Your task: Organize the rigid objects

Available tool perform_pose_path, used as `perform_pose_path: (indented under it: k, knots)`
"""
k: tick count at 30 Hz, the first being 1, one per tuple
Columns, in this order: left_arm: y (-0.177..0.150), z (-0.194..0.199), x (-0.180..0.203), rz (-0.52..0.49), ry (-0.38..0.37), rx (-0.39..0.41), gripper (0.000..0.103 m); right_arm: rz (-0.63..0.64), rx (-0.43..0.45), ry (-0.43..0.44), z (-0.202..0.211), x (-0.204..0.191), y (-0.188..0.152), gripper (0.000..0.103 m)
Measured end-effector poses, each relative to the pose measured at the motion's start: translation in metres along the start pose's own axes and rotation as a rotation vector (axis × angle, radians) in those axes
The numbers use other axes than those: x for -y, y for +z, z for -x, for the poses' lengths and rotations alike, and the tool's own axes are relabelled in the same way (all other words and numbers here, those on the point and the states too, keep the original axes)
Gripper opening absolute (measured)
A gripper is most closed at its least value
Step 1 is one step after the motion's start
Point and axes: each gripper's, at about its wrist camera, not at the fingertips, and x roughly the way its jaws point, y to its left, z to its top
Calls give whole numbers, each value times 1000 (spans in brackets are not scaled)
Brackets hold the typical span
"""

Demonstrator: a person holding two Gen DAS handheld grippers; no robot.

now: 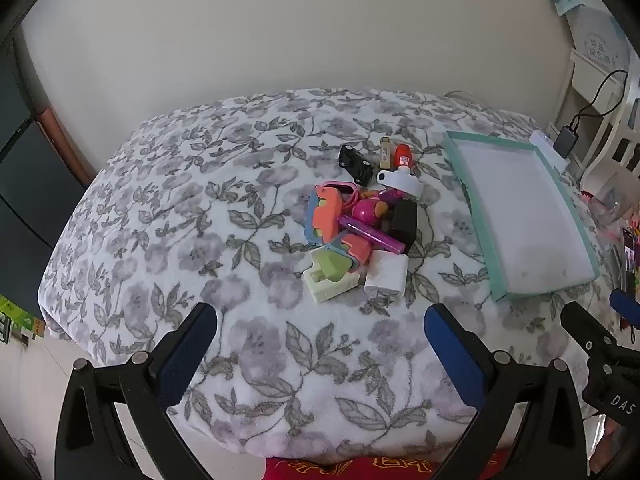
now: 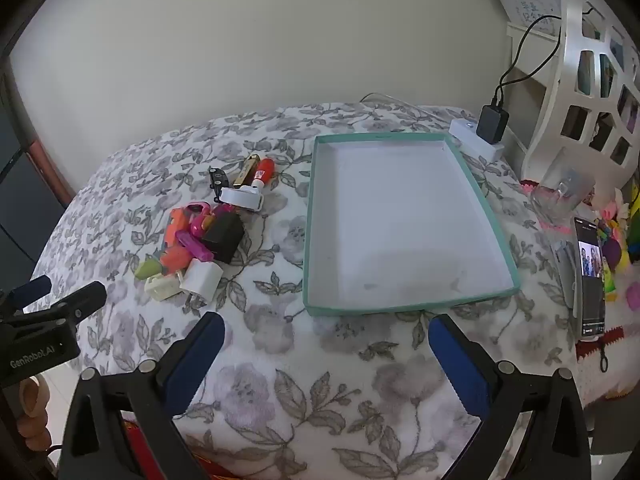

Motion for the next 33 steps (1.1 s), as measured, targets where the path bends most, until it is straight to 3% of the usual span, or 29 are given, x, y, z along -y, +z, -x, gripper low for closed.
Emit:
perform_pose_path:
  k: [33]
  knots:
    - [2, 4, -1, -11, 21, 16, 103, 23, -2, -21, 0, -3, 0, 103]
